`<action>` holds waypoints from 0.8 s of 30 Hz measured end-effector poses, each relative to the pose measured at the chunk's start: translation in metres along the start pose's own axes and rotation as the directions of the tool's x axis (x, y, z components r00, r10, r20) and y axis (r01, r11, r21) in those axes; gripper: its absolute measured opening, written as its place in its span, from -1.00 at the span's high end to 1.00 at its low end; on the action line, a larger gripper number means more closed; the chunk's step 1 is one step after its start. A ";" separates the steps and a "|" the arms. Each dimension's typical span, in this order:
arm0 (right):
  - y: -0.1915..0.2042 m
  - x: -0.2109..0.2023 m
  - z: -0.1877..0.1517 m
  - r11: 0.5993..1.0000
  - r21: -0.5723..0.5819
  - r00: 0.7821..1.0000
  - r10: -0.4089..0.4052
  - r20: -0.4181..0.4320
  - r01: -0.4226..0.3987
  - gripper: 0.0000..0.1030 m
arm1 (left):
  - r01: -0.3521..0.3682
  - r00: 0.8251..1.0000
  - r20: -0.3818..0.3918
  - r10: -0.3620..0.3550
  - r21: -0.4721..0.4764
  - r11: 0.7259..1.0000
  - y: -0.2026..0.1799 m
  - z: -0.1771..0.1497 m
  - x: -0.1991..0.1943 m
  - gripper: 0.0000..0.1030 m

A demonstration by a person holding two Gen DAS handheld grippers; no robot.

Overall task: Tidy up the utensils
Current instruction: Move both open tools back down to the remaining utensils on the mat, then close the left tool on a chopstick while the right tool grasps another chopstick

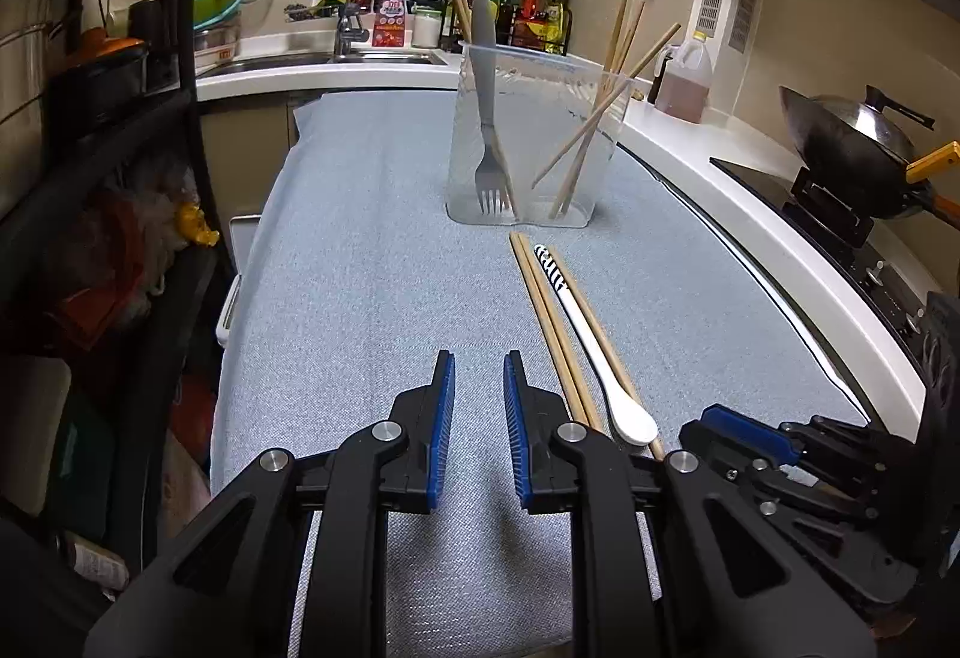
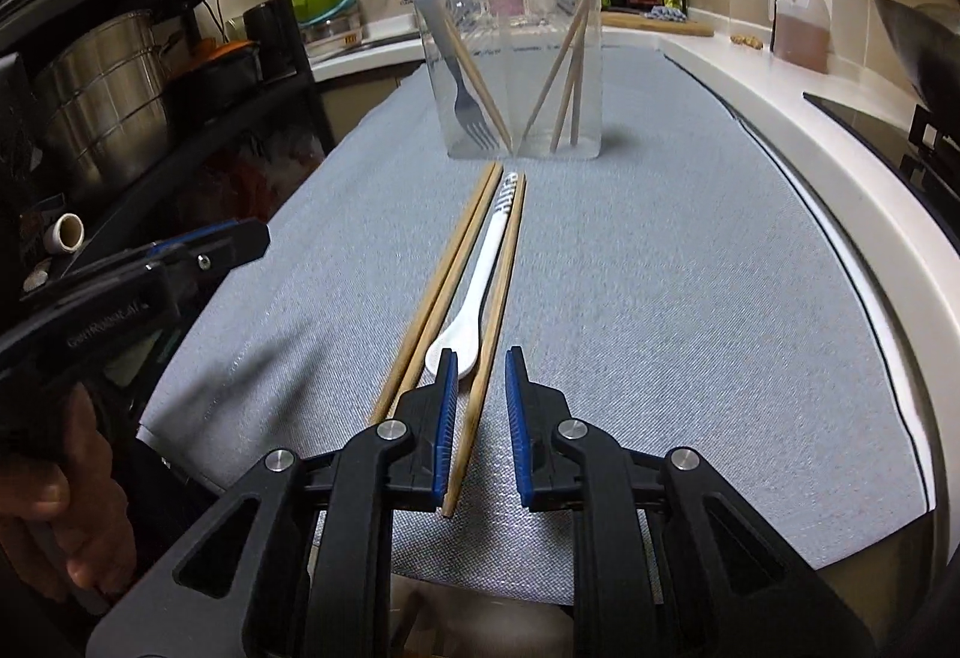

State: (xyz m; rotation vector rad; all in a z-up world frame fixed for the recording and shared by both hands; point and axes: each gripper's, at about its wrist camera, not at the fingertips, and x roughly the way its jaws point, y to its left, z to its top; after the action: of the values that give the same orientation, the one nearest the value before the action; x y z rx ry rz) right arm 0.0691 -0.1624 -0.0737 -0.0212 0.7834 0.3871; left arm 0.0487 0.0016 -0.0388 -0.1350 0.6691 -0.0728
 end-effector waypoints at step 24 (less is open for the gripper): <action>-0.021 0.007 -0.015 0.997 0.040 0.998 -0.061 -0.035 0.062 0.90 | 0.133 0.977 -0.170 -0.131 -0.003 0.991 -0.041 -0.028 0.048 0.71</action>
State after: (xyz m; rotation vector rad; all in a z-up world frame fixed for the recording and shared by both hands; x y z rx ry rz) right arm 0.0708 -0.1821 -0.0922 -0.0132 0.8222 0.3127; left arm 0.0675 -0.0470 -0.0839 -0.1659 0.8302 -0.2171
